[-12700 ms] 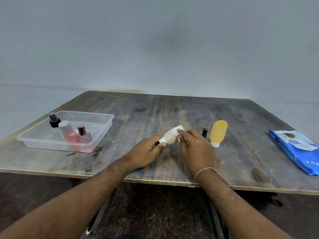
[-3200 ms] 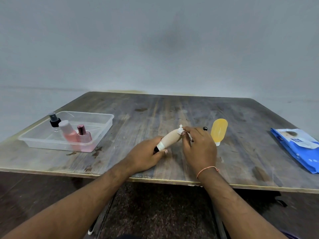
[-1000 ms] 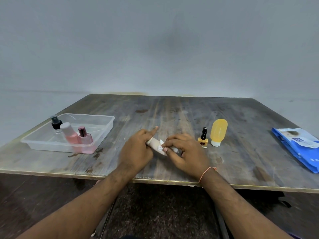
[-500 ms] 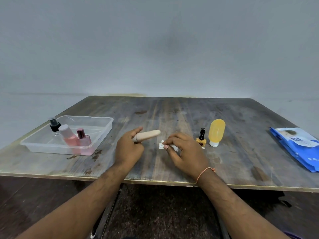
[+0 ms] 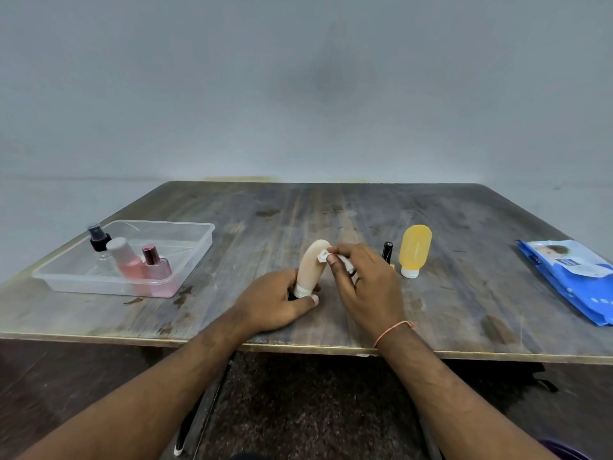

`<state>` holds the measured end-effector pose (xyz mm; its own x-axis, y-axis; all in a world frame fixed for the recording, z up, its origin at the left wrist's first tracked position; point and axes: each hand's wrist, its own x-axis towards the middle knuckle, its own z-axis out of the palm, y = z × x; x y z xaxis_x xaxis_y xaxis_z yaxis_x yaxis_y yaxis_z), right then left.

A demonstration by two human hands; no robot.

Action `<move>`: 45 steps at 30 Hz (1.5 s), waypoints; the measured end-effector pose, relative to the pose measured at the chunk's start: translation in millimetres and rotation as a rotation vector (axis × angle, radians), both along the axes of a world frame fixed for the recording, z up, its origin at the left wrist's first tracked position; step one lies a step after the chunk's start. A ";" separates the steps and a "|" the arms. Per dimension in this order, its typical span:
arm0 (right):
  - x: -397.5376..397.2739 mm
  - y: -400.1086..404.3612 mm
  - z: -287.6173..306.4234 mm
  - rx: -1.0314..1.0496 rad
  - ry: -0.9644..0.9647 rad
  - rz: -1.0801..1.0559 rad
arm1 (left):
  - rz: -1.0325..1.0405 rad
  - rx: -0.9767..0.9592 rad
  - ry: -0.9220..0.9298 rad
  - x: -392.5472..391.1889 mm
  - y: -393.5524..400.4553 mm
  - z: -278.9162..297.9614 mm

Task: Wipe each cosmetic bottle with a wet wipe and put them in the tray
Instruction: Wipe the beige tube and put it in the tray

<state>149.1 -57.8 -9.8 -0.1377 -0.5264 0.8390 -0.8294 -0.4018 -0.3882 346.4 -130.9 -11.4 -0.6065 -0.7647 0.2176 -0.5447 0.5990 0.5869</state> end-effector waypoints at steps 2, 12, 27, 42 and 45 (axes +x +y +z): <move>0.6 -0.2 -1.5 0.002 0.048 0.021 | -0.020 0.000 -0.023 0.8 0.0 -0.6; 5.5 2.6 -6.9 0.155 0.256 0.254 | -0.128 0.118 0.040 6.8 -1.6 4.0; 6.0 -1.0 -3.2 0.042 0.150 -0.109 | -0.199 0.090 0.012 2.8 -1.5 2.3; -5.5 -4.2 -2.2 0.121 -0.158 -0.183 | -0.198 0.329 0.167 3.0 -6.1 1.4; -7.2 -5.8 -2.8 0.181 -0.107 -0.147 | -0.195 0.413 0.268 3.8 -6.2 2.6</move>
<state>141.8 -63.6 -12.7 -0.3068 -0.6343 0.7097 -0.8243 -0.1957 -0.5312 350.1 -137.1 -8.8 -0.7103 -0.6982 0.0889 -0.2450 0.3637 0.8987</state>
